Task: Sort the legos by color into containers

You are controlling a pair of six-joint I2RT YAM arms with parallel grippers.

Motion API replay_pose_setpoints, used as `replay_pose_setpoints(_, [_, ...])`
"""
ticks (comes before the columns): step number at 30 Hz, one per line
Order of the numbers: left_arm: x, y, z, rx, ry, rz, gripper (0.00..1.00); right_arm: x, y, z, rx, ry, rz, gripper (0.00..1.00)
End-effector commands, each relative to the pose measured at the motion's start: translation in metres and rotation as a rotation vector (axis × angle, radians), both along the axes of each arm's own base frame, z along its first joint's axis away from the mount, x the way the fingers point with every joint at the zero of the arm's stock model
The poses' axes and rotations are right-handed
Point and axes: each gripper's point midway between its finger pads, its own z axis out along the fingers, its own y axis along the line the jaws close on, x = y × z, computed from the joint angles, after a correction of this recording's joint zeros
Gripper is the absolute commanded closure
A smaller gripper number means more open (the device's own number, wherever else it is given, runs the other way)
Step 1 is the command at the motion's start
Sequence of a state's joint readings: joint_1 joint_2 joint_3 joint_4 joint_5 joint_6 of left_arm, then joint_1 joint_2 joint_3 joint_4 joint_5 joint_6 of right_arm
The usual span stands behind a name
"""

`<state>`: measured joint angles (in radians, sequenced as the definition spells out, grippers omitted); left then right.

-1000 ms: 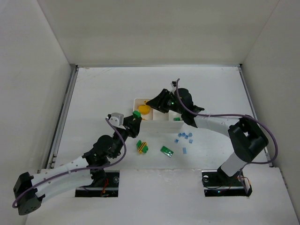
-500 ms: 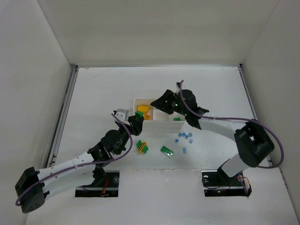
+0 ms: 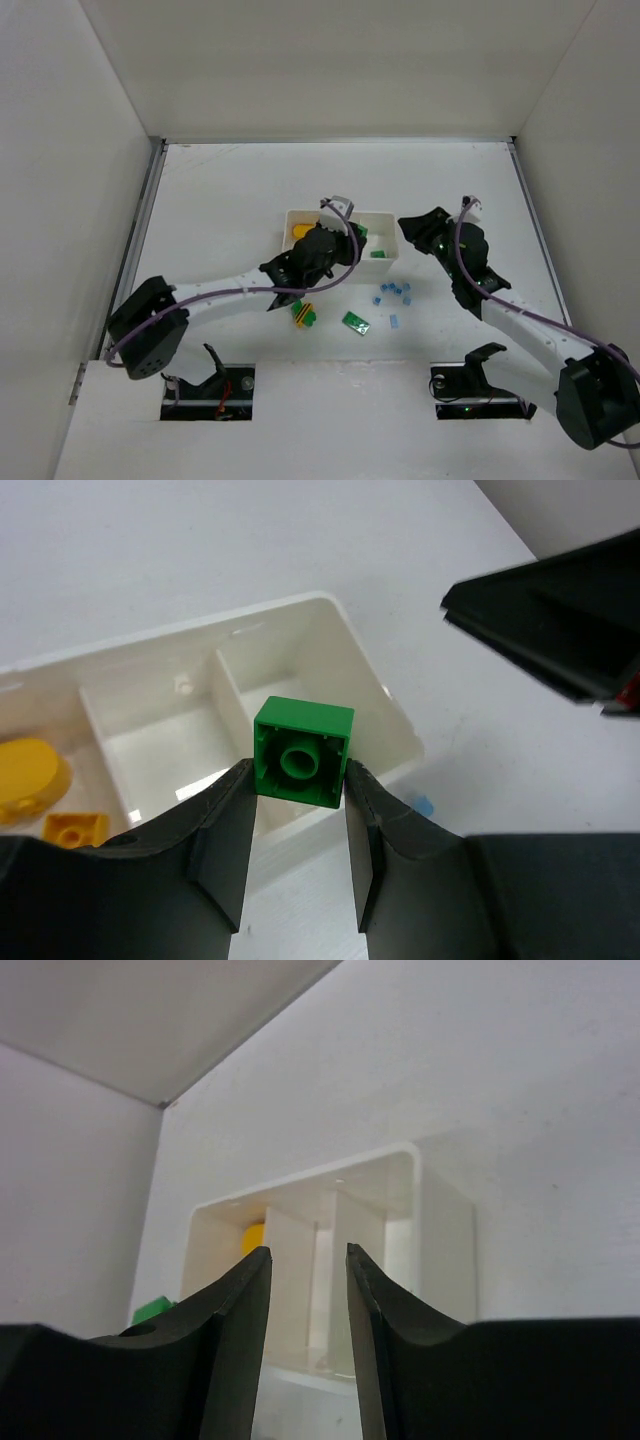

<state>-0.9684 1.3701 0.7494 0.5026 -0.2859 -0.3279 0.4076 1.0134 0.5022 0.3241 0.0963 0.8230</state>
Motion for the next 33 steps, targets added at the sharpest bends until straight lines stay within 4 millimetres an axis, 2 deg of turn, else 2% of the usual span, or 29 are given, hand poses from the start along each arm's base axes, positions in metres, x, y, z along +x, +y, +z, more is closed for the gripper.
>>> replay_pose_setpoints(1, [0.008,-0.036,0.011,-0.032,0.021,-0.066,0.83,0.002,-0.017,0.002,-0.024,-0.046,-0.064,0.55])
replay_pose_setpoints(6, [0.023,-0.063,-0.004,0.002,0.071,-0.095,0.82,-0.004,-0.018,0.006,-0.011,-0.071,-0.061,0.48])
replay_pose_setpoints(10, [0.031,-0.075,-0.011,0.007,0.088,-0.095,0.8,-0.008,-0.022,0.005,-0.003,-0.071,-0.069,0.45])
replay_pose_setpoints(12, [0.034,-0.08,-0.013,0.008,0.095,-0.091,0.73,-0.009,-0.022,0.007,-0.001,-0.074,-0.069,0.42])
replay_pose_setpoints(15, [0.037,-0.08,-0.011,0.008,0.092,-0.078,0.56,-0.011,-0.023,0.009,0.0,-0.082,-0.069,0.38])
replay_pose_setpoints(18, [0.036,-0.071,-0.003,0.0,0.078,-0.06,0.44,-0.011,-0.022,0.008,-0.002,-0.079,-0.067,0.37])
replay_pose_setpoints(21, [0.036,-0.052,0.006,-0.01,0.055,-0.017,0.4,-0.009,-0.019,0.008,-0.016,-0.078,-0.057,0.39])
replay_pose_setpoints(22, [0.037,-0.039,0.012,-0.021,0.046,0.013,0.4,-0.009,-0.015,0.008,-0.024,-0.079,-0.041,0.42])
replay_pose_setpoints(25, [0.032,-0.002,0.023,-0.043,0.038,0.07,0.46,-0.016,0.009,0.012,-0.067,-0.089,0.048,0.59])
replay_pose_setpoints(27, [0.023,0.025,0.025,-0.051,0.053,0.106,0.5,-0.026,0.03,0.012,-0.118,-0.092,0.126,0.65])
replay_pose_setpoints(30, [0.004,0.074,0.01,-0.018,0.113,0.178,0.5,-0.055,0.07,0.0,-0.202,-0.074,0.291,0.65])
replay_pose_setpoints(33, [-0.017,0.117,-0.017,0.031,0.193,0.255,0.5,-0.094,0.107,-0.023,-0.296,-0.04,0.473,0.58])
